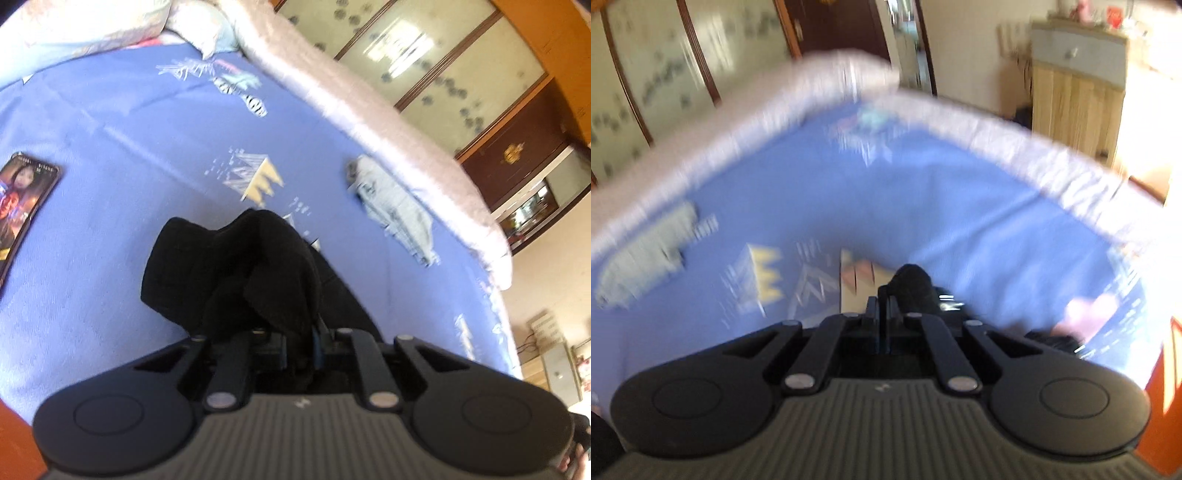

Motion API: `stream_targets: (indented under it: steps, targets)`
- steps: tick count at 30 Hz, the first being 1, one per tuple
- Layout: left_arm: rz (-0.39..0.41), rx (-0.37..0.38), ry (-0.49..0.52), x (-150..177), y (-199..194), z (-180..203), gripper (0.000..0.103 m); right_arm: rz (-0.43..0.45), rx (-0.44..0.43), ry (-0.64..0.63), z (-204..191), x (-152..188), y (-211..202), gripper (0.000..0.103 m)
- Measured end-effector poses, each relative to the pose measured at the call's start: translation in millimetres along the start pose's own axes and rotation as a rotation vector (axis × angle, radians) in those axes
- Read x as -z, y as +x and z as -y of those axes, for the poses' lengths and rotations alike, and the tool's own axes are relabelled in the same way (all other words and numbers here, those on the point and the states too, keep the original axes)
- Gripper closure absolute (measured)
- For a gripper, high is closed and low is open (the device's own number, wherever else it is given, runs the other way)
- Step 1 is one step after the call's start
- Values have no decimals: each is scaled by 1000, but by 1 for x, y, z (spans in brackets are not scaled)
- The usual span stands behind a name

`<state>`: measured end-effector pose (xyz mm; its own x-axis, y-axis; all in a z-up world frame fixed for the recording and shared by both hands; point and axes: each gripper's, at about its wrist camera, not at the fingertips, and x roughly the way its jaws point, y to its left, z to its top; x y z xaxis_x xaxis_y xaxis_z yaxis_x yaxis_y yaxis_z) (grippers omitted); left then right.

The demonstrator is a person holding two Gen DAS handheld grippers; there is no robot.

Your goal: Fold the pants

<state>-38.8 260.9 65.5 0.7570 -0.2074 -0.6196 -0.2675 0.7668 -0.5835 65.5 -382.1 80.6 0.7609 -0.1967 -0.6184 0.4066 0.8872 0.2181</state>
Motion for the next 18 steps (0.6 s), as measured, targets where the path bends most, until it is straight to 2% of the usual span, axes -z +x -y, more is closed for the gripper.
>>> stream_targets:
  steps: [3,5,8,10,12,13,14,15,16,17,18]
  targets:
    - [-22,49,-4,9,-5,2,92,95,-21,65,28,-2,-48,98]
    - [-56,40,19,20,0,5,92,109,-10,113,50,8,-66,98]
    - [-127,-43,45,35,20,6,92,24,20,193,82,46,-60,98]
    - [-182,-86,33,42,35,2,91,-66,48,247,98,74,-42,97]
    - [-204,-111,21,43,42,0,89,-129,0,359,114,95,-26,92]
    - [-208,-114,11,39,44,-2,86,-138,-16,418,120,99,-21,85]
    - [-205,-112,2,36,44,-2,82,-139,-24,467,124,100,-16,60]
    - [-196,-109,-5,32,44,-2,78,-126,-31,498,128,98,-15,46]
    - [-184,-107,-2,26,45,-1,66,-109,-34,512,128,96,-13,30]
    - [-169,-113,5,24,47,1,55,-103,-41,516,126,93,-7,29]
    - [-152,-123,13,18,50,3,52,-108,-48,515,127,89,-3,28]
